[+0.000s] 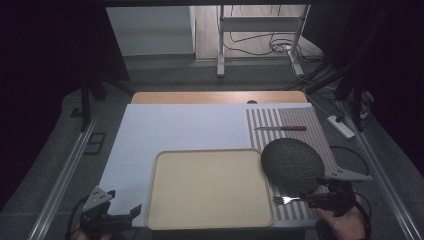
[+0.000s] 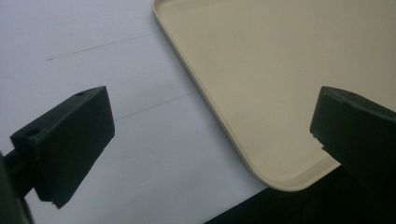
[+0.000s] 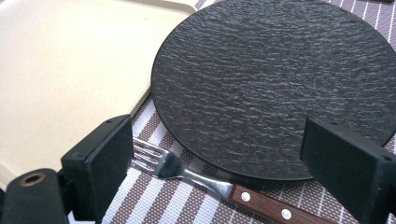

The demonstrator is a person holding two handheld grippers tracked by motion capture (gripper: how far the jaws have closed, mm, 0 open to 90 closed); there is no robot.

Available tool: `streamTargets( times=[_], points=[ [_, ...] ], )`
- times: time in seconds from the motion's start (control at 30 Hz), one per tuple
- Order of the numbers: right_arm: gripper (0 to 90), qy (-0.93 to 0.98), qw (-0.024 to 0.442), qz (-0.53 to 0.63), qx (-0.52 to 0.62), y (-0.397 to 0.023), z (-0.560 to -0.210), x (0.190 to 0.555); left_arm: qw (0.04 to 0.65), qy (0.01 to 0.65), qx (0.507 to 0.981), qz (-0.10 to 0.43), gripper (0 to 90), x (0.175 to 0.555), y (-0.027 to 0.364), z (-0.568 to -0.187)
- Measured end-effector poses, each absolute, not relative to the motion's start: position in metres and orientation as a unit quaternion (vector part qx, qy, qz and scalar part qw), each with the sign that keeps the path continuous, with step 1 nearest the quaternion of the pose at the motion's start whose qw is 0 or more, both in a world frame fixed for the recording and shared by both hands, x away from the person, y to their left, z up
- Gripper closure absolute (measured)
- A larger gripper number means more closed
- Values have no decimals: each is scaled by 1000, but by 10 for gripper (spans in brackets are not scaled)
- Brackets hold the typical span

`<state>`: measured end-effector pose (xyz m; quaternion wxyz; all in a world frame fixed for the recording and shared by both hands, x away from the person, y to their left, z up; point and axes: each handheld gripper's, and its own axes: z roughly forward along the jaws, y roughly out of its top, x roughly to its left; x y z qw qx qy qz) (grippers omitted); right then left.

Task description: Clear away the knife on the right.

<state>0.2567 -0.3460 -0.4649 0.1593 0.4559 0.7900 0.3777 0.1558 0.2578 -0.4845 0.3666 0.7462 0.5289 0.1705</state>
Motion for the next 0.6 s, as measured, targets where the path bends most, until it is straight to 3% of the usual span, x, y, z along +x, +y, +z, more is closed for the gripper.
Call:
streamTargets(
  times=[0.6],
  points=[
    [70,806,133,368,444,-336,-465,267,369,527,744,177,0,163,261,-485]
  ],
)
